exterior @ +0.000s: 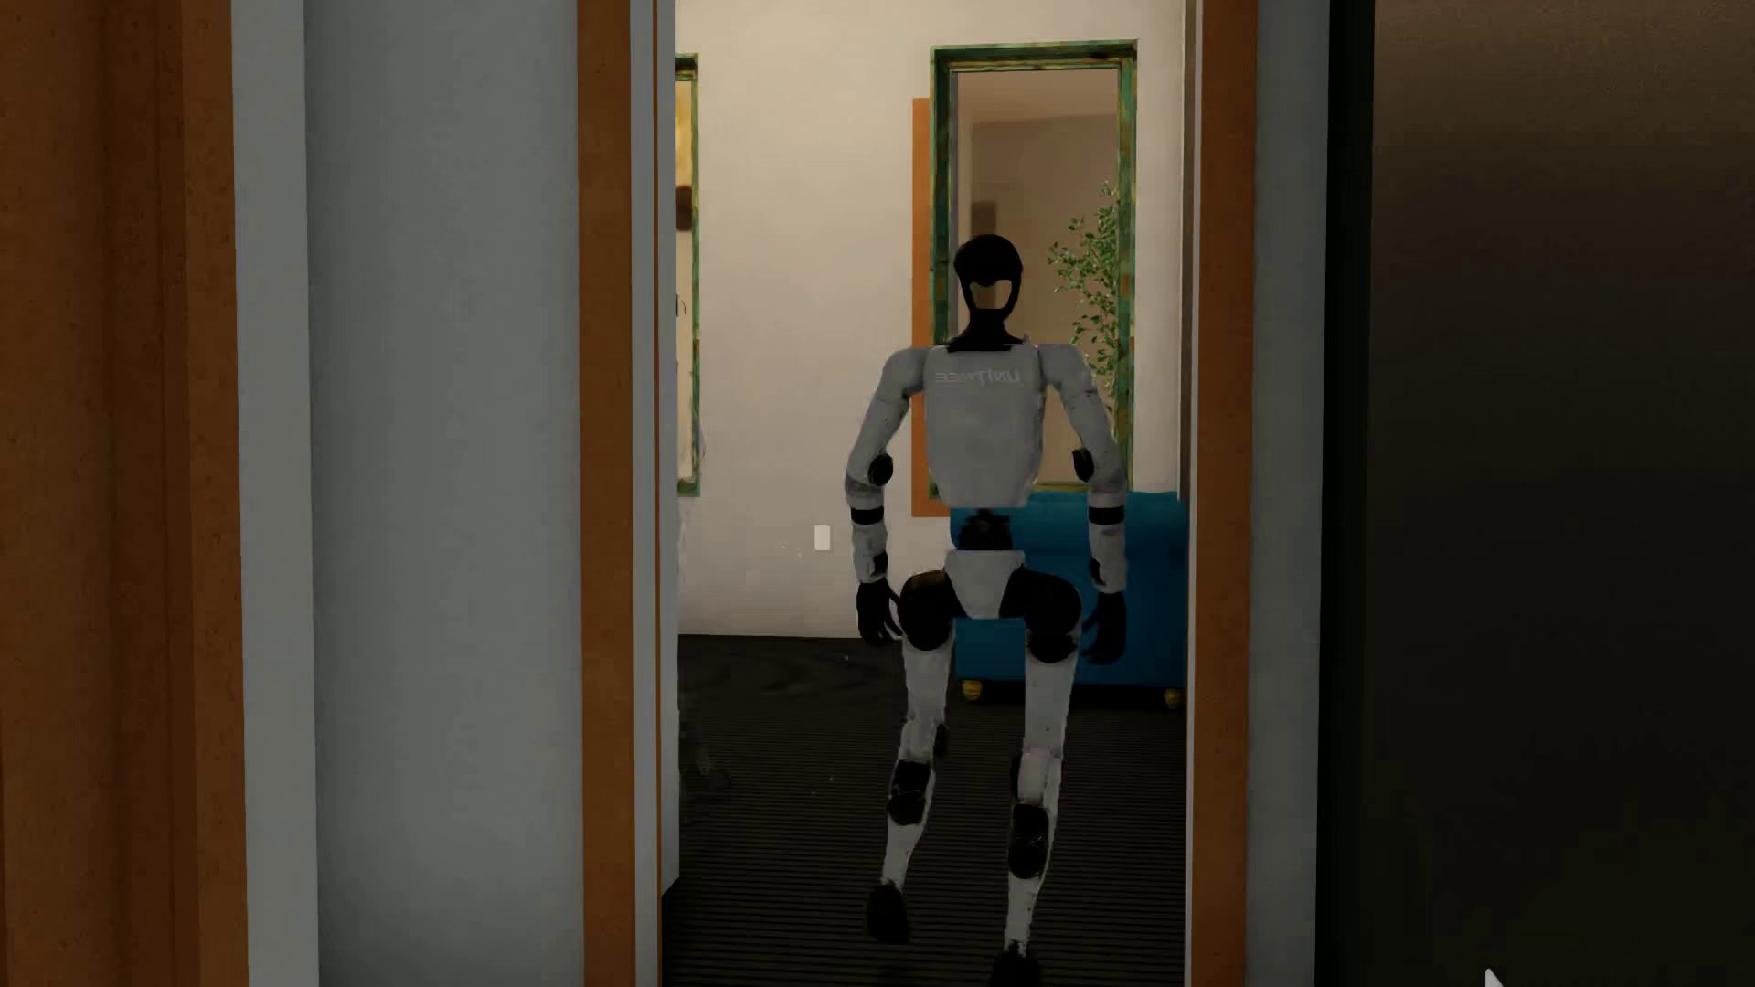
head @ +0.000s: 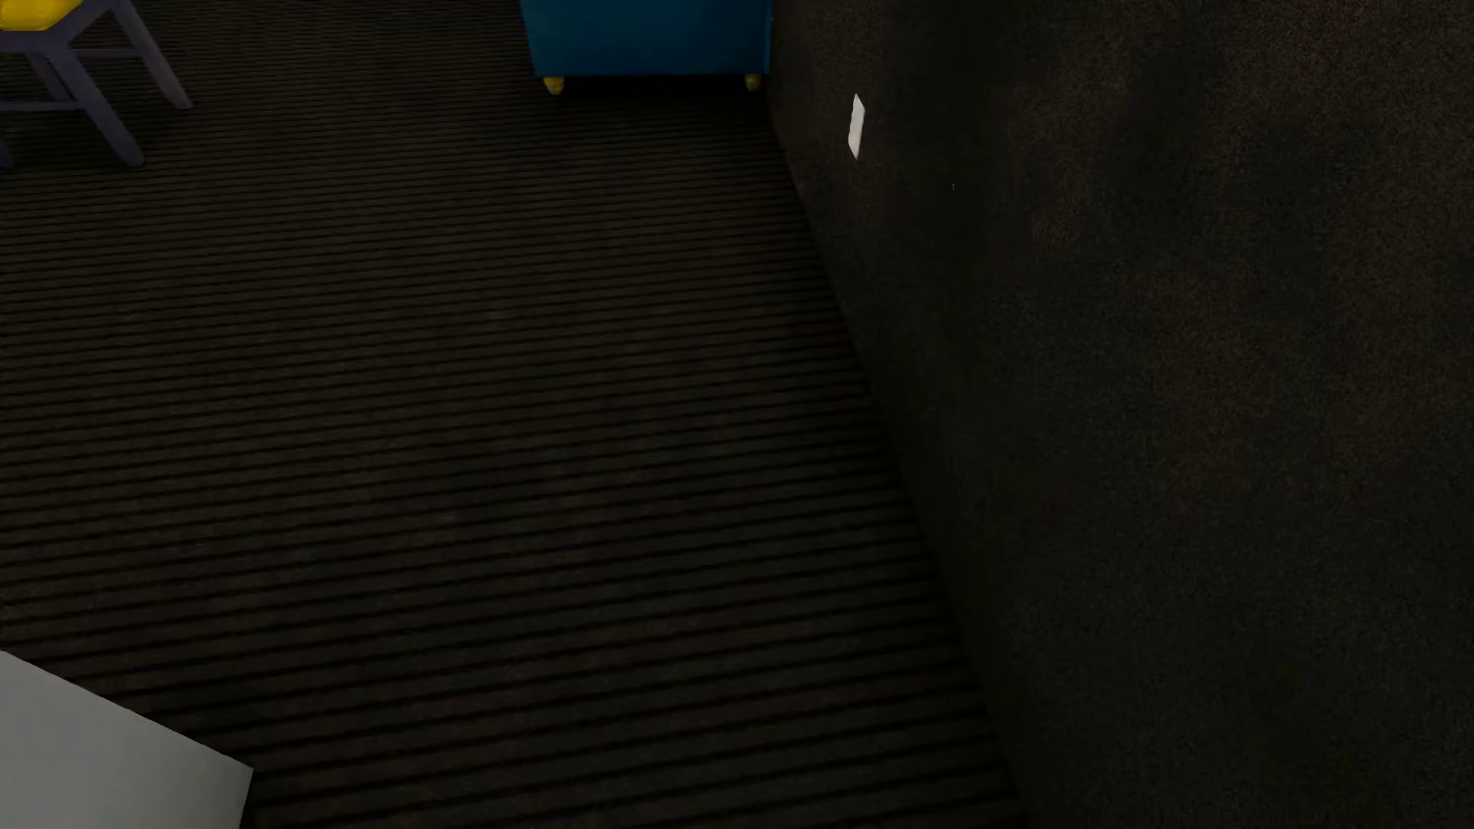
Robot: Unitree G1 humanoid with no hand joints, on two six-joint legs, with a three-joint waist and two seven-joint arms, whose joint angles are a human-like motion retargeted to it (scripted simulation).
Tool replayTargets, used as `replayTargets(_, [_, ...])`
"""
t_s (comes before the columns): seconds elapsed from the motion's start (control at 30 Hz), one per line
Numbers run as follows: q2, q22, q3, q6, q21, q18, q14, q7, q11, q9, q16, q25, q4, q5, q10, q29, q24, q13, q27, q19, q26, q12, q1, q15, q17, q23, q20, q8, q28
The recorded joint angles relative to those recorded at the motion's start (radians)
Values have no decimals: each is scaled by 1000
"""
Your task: Walk around the corner
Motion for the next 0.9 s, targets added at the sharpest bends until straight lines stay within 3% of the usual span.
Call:
replayTargets(0.1, [55, -29, 73, -35, -1, 0, -138, 0, 2, 17, -1, 0, -33, -25, 245, 0, 0, 7, 0, 0, 0, 23, -151, -28, -15, -8, 19, 0, 0])
replayTargets(0.2, [96, -15, 132, -56, -10, 0, -78, 0, 17, 28, -4, 0, -70, -51, 212, 0, 0, -5, 0, 0, 0, 48, -251, -55, -26, -8, 11, 0, 0])
replayTargets(0.4, [205, 85, 208, -49, 5, 0, 127, 0, 5, 38, -6, 0, -85, -78, -312, 0, 0, -62, 0, 0, 0, 84, -230, -61, -21, -13, -72, 0, 0])
replayTargets(0.53, [246, 104, 244, -31, 27, 0, 95, 0, 13, -6, -5, 0, -55, -85, -668, 0, 0, -64, 0, 0, 0, 126, -60, -36, 10, -67, -76, 0, 0])
replayTargets(0.63, [287, 159, 183, -46, -2, 0, 193, 0, 46, -37, -11, 0, -84, -122, -632, 0, 0, -29, 0, 0, 0, 135, -30, 64, 54, -83, -108, 0, 0])
replayTargets(0.7, [241, 188, 144, -76, -5, 0, 152, 0, 181, -31, -5, 0, -129, -153, -564, 0, 0, -2, 0, 0, 0, 96, -11, 213, 83, -50, -146, 0, 0])
replayTargets(0.73, [150, 143, 165, -105, -38, 0, 105, 0, 314, -43, 4, 0, -166, -181, -564, 0, 0, 21, 0, 0, 0, 88, 4, 245, 100, -46, -21, 0, 0])
replayTargets(0.8, [-5, -12, 201, -112, 16, 0, 25, 0, 605, -24, 21, 0, -201, -198, -582, 0, 0, 14, 0, 0, 0, 62, 103, 210, 63, -81, 22, 0, 0])
replayTargets(0.9, [-158, -227, 113, -69, -25, 0, -10, 0, 767, -18, 24, 0, -238, -228, -605, 0, 0, -22, 0, 0, 0, 33, 240, 269, 7, -89, 78, 0, 0])
